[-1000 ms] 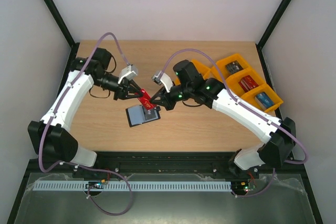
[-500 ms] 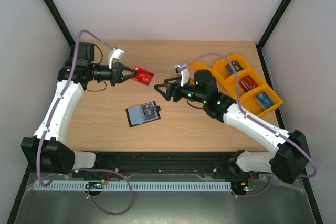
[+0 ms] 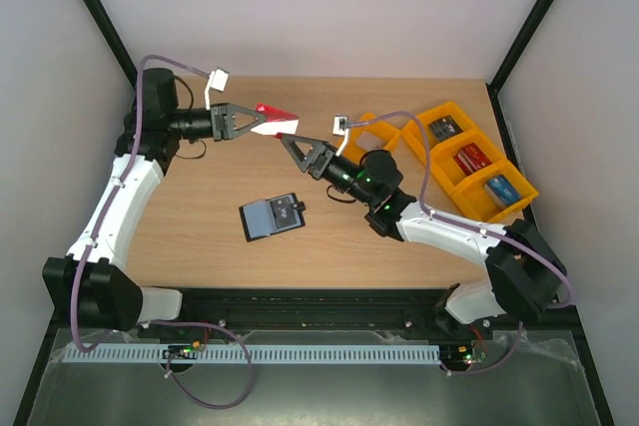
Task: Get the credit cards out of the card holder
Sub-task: Place the credit card in the storage box.
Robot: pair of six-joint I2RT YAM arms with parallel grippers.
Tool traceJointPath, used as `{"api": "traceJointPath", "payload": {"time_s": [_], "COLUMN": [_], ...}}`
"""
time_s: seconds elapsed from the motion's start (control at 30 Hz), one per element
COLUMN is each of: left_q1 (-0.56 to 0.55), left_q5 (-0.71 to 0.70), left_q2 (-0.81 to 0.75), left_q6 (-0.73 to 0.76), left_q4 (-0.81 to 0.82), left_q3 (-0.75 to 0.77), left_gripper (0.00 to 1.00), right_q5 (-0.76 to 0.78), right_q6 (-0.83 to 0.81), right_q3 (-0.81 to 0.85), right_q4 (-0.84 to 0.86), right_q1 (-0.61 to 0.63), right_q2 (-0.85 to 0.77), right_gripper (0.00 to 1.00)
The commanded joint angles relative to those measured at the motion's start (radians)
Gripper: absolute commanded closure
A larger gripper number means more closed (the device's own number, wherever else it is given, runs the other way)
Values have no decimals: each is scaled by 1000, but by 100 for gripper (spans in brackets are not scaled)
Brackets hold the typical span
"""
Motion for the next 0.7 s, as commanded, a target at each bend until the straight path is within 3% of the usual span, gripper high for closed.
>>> {"api": "traceJointPath", "payload": {"time_s": [0.0, 0.13, 0.27, 0.3, 0.33, 0.43, 0.53, 0.67], "left_q1": [-2, -5, -5, -5, -5, -3, 22, 79], "left_q5": [38, 39, 26, 10, -14, -103, -204, -292], "left_q2": [-16, -20, -24, -23, -24, -22, -23, -27], "left_q6": [-85, -87, -69, -60, -41, 24, 95, 137], "left_q4": [72, 80, 69, 58, 38, -35, -105, -123], "left_q3": [-10, -26, -44, -47, -46, -39, -38, -78], "left_gripper": [98, 98, 98, 92, 76, 6, 1, 1], "right_q5": [63, 121, 203, 219, 233, 266, 285, 301], "right_q6": [61, 59, 37, 34, 31, 31, 39, 0], "right_q3": [47, 56, 75, 78, 76, 84, 78, 48], "right_q4": [95, 53, -58, -86, -109, -212, -397, -725], "right_q1": [-1, 0, -4, -8, -13, -50, -154, -418], "right_q2": [25, 17, -13, -26, -37, -80, -140, -253], "right_gripper": [59, 94, 98, 98, 98, 98, 98, 98]}}
